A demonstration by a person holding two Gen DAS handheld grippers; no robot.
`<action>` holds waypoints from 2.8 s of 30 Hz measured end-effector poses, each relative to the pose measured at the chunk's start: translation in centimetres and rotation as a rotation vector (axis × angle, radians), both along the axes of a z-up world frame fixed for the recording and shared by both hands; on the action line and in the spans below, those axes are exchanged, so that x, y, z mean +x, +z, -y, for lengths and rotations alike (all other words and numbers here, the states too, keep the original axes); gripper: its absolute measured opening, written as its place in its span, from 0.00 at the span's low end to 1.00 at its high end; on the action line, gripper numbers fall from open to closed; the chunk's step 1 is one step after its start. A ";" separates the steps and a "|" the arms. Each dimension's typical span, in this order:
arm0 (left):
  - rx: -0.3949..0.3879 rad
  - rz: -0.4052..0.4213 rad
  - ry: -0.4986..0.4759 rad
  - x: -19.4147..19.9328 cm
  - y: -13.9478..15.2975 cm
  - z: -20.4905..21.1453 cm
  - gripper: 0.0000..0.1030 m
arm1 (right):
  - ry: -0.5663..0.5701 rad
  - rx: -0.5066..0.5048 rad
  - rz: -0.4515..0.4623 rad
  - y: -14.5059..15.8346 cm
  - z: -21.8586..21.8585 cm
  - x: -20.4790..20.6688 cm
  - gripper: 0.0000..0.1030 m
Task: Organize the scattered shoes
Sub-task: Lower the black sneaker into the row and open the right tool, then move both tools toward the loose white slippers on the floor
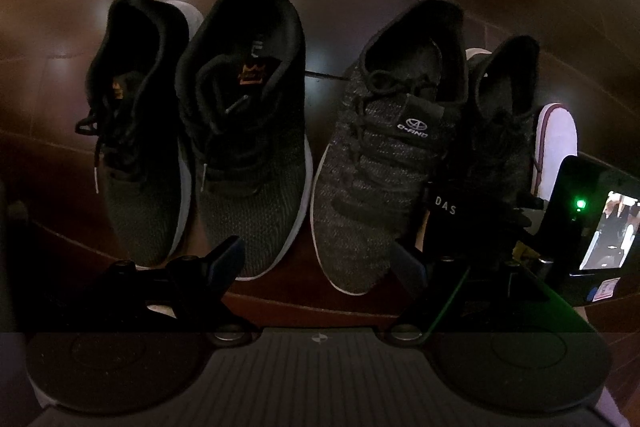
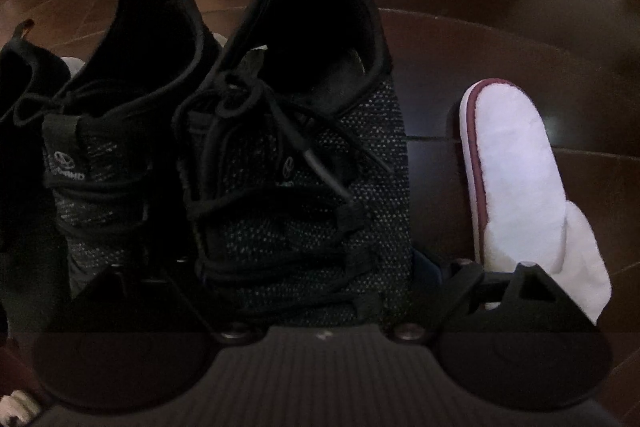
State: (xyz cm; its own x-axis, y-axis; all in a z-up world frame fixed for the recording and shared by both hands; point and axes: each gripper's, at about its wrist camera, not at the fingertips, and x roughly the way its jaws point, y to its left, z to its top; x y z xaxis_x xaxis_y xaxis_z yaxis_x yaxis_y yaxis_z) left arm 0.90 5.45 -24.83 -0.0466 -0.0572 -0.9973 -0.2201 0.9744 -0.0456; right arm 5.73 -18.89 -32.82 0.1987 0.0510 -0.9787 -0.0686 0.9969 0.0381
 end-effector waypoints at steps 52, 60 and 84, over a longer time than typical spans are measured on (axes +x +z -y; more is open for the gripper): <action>0.005 0.405 0.033 15.1 5.9 -2.4 0.84 | -0.160 0.037 0.184 16.6 -0.5 15.5 0.97; 0.091 0.447 0.059 17.4 4.0 5.4 0.84 | -0.034 0.128 0.251 13.3 5.5 21.5 0.97; 0.224 0.348 0.216 45.9 -7.8 20.8 0.73 | -0.039 0.248 0.258 5.2 16.9 31.2 0.97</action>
